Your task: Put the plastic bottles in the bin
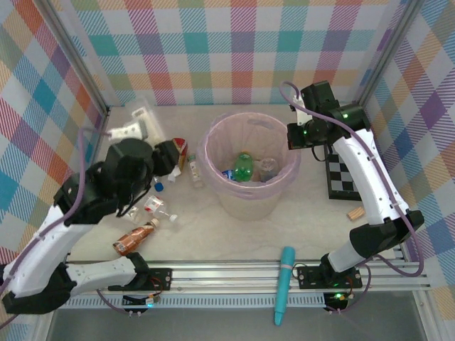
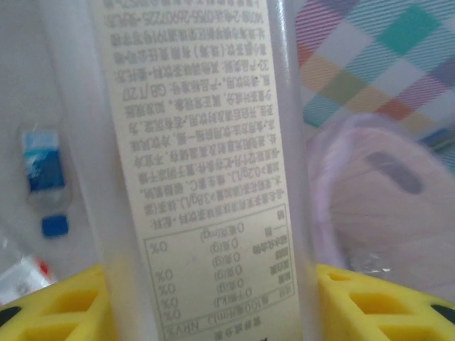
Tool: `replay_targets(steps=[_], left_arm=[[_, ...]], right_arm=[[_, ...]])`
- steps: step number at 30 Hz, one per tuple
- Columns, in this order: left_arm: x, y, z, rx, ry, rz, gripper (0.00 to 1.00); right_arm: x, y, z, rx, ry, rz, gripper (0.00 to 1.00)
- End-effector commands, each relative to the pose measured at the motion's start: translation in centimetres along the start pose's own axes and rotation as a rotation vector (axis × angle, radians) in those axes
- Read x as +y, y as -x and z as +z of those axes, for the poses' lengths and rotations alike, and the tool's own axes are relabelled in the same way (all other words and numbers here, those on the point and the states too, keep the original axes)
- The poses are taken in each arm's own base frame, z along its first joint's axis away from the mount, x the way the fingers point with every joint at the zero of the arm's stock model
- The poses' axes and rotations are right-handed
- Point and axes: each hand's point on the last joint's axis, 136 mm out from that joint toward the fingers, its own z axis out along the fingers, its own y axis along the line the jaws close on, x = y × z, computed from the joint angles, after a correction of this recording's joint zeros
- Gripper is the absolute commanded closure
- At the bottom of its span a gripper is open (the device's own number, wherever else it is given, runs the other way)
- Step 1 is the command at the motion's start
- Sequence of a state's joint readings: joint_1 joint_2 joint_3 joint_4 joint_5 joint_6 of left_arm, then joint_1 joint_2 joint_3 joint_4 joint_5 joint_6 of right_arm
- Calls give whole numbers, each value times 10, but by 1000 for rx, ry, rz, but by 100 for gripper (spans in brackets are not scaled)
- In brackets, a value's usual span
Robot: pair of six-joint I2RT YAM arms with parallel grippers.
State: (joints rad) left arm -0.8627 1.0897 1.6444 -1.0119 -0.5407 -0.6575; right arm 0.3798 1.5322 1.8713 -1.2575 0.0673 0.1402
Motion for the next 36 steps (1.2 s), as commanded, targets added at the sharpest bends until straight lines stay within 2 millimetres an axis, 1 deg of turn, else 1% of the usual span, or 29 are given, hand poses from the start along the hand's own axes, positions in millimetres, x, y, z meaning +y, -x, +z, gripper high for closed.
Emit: replay_targets(steps=[1,3,4,6,9,12,14,17,20,22,24,27,28,29,32,36], left_arm=[[-42,-14,23,129,-69,268,64],[-67,-14,32,168,-120,314,64],[-76,-15,36,183,-137,331,64],[-94,-23,48,230,-177,359,66],[-112,-42,68,301,-213,389,68],[-128,-52,84,332,-232,406,69],[-136,-59,90,351,-238,423,69],[-140,-79,98,401,-237,459,70],[-137,-105,109,466,-228,484,67],[-132,-121,116,502,-220,477,66],[-132,-137,123,535,-236,463,65],[-135,-148,131,555,-249,457,63],[-136,-149,133,557,-254,462,61],[-138,-150,134,559,-260,472,57],[-141,-152,136,567,-267,494,37],[-142,-150,134,558,-281,494,17]], right_arm=[[10,10,-17,-72,51,-25,99],[9,9,-17,-73,47,-23,99],[9,9,-17,-72,45,-23,99],[8,9,-17,-71,38,-23,99],[7,9,-18,-71,34,-24,99],[6,10,-19,-80,29,-24,99],[7,11,-19,-79,35,-26,99],[8,12,-18,-77,36,-30,99],[8,13,-16,-76,34,-31,99],[7,14,-16,-77,29,-30,99],[7,14,-15,-80,29,-29,99],[7,15,-16,-84,32,-27,99],[7,15,-15,-81,32,-29,99],[7,15,-16,-81,31,-29,99],[7,15,-18,-85,31,-29,99],[7,15,-19,-90,30,-29,99]])
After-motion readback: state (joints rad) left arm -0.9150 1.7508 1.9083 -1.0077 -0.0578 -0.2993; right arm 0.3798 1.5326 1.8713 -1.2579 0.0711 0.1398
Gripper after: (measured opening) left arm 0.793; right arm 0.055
